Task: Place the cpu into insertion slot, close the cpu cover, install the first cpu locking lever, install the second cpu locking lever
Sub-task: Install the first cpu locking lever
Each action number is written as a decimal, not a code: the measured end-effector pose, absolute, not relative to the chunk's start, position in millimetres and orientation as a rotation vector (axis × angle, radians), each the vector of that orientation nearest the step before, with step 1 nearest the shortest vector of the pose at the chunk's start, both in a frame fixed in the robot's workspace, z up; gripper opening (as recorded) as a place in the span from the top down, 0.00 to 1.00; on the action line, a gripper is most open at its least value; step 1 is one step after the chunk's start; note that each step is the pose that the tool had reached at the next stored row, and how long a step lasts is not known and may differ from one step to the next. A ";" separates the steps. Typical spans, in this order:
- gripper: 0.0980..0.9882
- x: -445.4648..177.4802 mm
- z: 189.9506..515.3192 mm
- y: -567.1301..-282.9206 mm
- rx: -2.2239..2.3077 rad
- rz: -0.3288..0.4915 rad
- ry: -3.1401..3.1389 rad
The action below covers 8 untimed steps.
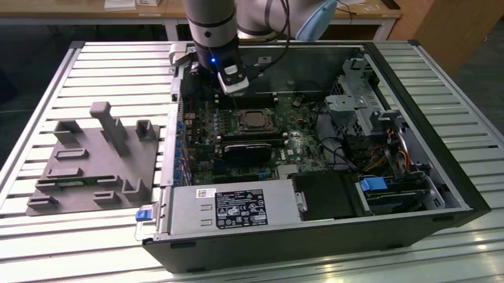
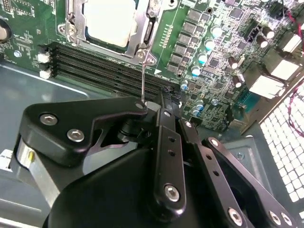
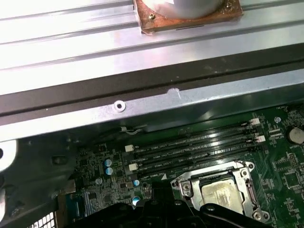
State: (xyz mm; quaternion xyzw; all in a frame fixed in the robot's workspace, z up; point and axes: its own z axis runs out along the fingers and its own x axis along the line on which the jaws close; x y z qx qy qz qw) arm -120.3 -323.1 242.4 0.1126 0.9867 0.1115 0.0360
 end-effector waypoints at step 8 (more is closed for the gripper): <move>1.00 -113.2 242.2 -323.1 0.337 0.351 3.032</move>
